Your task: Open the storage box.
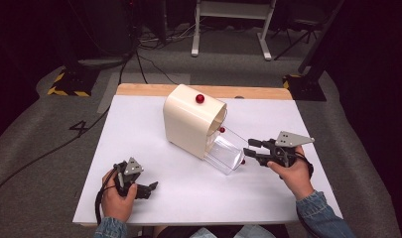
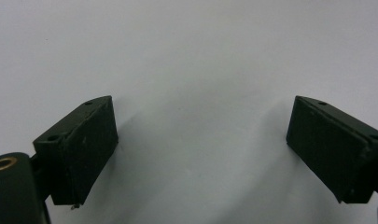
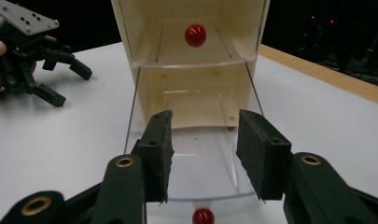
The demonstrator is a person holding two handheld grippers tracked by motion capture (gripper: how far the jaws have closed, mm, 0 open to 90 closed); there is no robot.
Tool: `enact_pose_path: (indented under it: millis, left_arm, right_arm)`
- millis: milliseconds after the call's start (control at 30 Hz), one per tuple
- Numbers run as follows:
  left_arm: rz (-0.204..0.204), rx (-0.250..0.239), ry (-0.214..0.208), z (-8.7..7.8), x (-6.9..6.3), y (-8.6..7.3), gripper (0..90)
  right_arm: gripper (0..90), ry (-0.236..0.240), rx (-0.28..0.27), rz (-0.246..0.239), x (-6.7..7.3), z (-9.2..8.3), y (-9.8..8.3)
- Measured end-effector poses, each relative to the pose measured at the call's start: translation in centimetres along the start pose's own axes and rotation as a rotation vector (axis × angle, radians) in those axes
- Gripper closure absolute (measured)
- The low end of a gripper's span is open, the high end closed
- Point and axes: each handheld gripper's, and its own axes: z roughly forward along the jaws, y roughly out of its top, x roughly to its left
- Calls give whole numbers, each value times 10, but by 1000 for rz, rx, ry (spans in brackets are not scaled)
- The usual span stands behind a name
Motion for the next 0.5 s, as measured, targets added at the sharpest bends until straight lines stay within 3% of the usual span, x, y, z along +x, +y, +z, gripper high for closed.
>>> enact_pose_path:
  millis: [300,500]
  left_arm:
    - [5,-4,8,0,-1,-1,93]
    - [1,-2,5,0,-1,-1,93]
  right_arm:
    - [593,41,-20,-25,-4,29,25]
    - [620,51,-14,-40,-6,46,27]
